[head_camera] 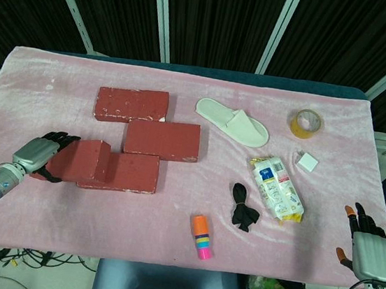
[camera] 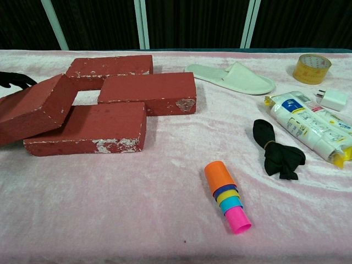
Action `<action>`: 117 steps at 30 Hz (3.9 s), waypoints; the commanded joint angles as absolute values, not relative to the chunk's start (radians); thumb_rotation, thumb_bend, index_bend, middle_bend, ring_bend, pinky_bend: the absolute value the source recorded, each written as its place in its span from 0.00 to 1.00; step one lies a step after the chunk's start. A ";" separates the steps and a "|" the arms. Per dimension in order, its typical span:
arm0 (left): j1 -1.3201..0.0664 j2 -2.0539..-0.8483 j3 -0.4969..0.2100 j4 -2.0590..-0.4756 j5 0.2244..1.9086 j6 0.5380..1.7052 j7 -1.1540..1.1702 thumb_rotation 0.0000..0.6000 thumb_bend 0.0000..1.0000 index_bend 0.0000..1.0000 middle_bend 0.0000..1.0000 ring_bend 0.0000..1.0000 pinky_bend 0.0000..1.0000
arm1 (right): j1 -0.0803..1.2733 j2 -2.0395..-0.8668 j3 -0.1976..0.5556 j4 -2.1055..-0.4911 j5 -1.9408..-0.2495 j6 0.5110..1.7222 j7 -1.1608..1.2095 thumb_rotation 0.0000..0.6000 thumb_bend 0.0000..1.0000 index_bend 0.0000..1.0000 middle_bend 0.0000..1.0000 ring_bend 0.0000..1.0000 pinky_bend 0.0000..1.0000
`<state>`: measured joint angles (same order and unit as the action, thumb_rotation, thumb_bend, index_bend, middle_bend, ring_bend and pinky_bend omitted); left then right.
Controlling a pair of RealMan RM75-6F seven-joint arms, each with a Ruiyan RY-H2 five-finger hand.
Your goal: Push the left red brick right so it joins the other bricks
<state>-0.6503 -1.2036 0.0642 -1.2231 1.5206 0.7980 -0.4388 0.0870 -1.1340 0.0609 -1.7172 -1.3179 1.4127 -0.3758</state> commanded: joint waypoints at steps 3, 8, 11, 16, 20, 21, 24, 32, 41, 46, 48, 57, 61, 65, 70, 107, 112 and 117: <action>-0.650 -1.203 0.065 -1.224 1.521 0.799 -0.438 1.00 0.16 0.08 0.16 0.03 0.08 | 0.087 -1.134 0.060 -1.718 -1.319 1.412 -0.377 1.00 0.15 0.13 0.04 0.16 0.29; -0.648 -1.197 0.066 -1.231 1.523 0.805 -0.434 1.00 0.16 0.08 0.16 0.03 0.08 | 0.086 -1.134 0.059 -1.718 -1.322 1.415 -0.379 1.00 0.15 0.13 0.04 0.16 0.29; -0.647 -1.195 0.066 -1.231 1.522 0.806 -0.434 1.00 0.16 0.08 0.16 0.03 0.08 | 0.086 -1.135 0.059 -1.718 -1.321 1.414 -0.380 1.00 0.15 0.13 0.04 0.16 0.29; -0.648 -1.194 0.066 -1.228 1.521 0.803 -0.433 1.00 0.16 0.08 0.16 0.03 0.08 | 0.087 -1.135 0.061 -1.716 -1.315 1.413 -0.380 1.00 0.15 0.13 0.04 0.16 0.29; -0.648 -1.196 0.067 -1.225 1.521 0.802 -0.431 1.00 0.16 0.08 0.16 0.03 0.08 | 0.087 -1.135 0.061 -1.716 -1.314 1.412 -0.382 1.00 0.15 0.13 0.04 0.16 0.29; -0.648 -1.197 0.066 -1.224 1.521 0.802 -0.431 1.00 0.16 0.08 0.16 0.03 0.08 | 0.087 -1.135 0.061 -1.716 -1.313 1.412 -0.382 1.00 0.15 0.13 0.04 0.16 0.29; -0.648 -1.198 0.067 -1.222 1.520 0.801 -0.431 1.00 0.16 0.08 0.16 0.03 0.08 | 0.087 -1.135 0.062 -1.716 -1.313 1.413 -0.383 1.00 0.15 0.13 0.04 0.16 0.29; -0.646 -1.191 0.064 -1.228 1.518 0.809 -0.414 1.00 0.16 0.08 0.16 0.03 0.08 | 0.087 -1.135 0.061 -1.718 -1.312 1.413 -0.382 1.00 0.15 0.13 0.04 0.16 0.29; -0.660 -1.113 0.007 -1.307 1.435 0.817 -0.211 1.00 0.16 0.09 0.17 0.03 0.09 | 0.087 -1.134 0.061 -1.719 -1.314 1.412 -0.379 1.00 0.15 0.13 0.04 0.16 0.29; -0.712 -1.030 -0.043 -1.419 1.314 0.735 -0.059 1.00 0.17 0.09 0.19 0.03 0.09 | 0.087 -1.134 0.060 -1.720 -1.313 1.410 -0.379 1.00 0.15 0.13 0.04 0.16 0.29; -0.736 -1.007 -0.059 -1.445 1.269 0.701 -0.016 1.00 0.18 0.10 0.19 0.03 0.09 | 0.087 -1.134 0.060 -1.720 -1.314 1.411 -0.379 1.00 0.15 0.13 0.04 0.16 0.29; -0.913 -0.969 -0.095 -1.467 0.959 0.502 0.189 1.00 0.18 0.12 0.19 0.03 0.09 | 0.088 -1.135 0.062 -1.719 -1.307 1.409 -0.379 1.00 0.15 0.13 0.04 0.16 0.29; -0.988 -1.003 -0.064 -1.416 0.823 0.447 0.245 1.00 0.19 0.12 0.19 0.03 0.08 | 0.088 -1.136 0.062 -1.719 -1.304 1.407 -0.379 1.00 0.15 0.13 0.04 0.16 0.29; -1.039 -1.039 -0.035 -1.386 0.732 0.438 0.278 1.00 0.19 0.13 0.19 0.03 0.08 | 0.088 -1.135 0.064 -1.719 -1.301 1.407 -0.378 1.00 0.15 0.13 0.04 0.16 0.29; -1.082 -1.069 0.014 -1.361 0.667 0.439 0.319 1.00 0.19 0.13 0.19 0.03 0.08 | 0.088 -1.135 0.065 -1.720 -1.295 1.405 -0.377 1.00 0.15 0.13 0.04 0.16 0.29; -1.105 -1.269 0.120 -1.147 0.619 0.433 0.327 1.00 0.19 0.13 0.19 0.03 0.08 | 0.089 -1.133 0.067 -1.719 -1.294 1.409 -0.376 1.00 0.15 0.13 0.04 0.16 0.29; -1.104 -1.276 0.113 -1.142 0.617 0.434 0.313 1.00 0.19 0.13 0.19 0.03 0.08 | 0.089 -1.134 0.066 -1.718 -1.294 1.409 -0.378 1.00 0.15 0.13 0.04 0.16 0.29; -1.108 -1.283 0.114 -1.133 0.619 0.427 0.307 1.00 0.19 0.13 0.19 0.03 0.08 | 0.089 -1.135 0.067 -1.717 -1.293 1.410 -0.378 1.00 0.15 0.13 0.04 0.16 0.29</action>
